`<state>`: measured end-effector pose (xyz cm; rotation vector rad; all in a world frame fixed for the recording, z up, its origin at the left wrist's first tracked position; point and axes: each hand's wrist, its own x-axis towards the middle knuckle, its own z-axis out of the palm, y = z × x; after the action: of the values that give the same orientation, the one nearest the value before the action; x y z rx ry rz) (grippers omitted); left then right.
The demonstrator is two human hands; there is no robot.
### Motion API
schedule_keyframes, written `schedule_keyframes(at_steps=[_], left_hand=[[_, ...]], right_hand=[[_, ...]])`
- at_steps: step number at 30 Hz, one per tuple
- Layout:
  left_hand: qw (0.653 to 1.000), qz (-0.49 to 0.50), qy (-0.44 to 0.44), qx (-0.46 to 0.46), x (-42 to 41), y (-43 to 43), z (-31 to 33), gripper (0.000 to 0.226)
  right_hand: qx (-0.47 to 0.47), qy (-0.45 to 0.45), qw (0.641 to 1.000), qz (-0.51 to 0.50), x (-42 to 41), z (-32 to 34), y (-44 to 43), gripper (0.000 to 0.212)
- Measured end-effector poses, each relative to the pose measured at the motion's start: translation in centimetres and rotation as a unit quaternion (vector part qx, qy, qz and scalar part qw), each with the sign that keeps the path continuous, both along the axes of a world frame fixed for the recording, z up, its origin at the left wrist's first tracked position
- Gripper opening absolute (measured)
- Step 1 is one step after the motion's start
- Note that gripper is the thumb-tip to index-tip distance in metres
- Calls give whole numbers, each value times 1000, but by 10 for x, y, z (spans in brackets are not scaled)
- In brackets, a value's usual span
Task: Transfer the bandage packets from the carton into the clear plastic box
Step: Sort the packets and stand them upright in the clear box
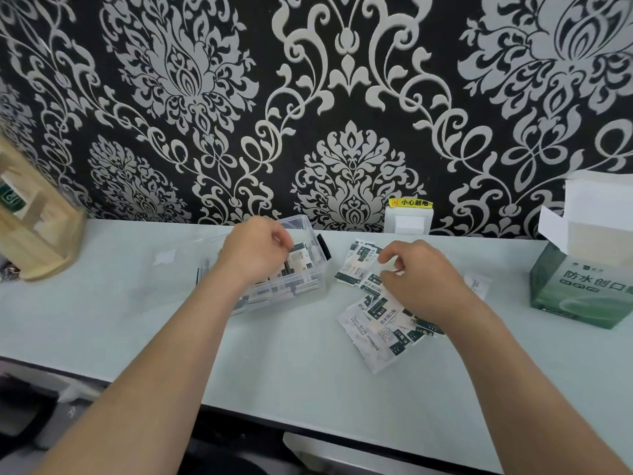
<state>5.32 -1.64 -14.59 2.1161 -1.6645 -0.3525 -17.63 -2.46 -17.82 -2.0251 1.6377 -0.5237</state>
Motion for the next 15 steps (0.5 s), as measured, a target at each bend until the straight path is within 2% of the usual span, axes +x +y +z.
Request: schedule_keyframes(at_steps=[2,4,6,8,9,12,15], left_hand=[[991,-31,111,-68,-20,13,14,19],[976,-120,176,-42,-50,30,24,16],[969,-227,82,45,-83,42,10,14],[951,-285,-73,96,-107,50,-15,28],[942,-294,-124,103,-114,51,-29,39],[949,-271,-135,86,-121,49,-54,52],[961,-244,-125,28,-125,43,-60,47]], right_hand=[[33,67,997,9,-11,2,-1,49],[73,111,991,20,-21,3,0,68],[92,131,987,22,-31,1,0,77],[107,143,983,28,-39,-1,-1,81],[114,150,981,31,-42,-3,0,81],[133,161,977,31,-50,-7,2,79],[119,172,976,54,-56,-8,4,74]])
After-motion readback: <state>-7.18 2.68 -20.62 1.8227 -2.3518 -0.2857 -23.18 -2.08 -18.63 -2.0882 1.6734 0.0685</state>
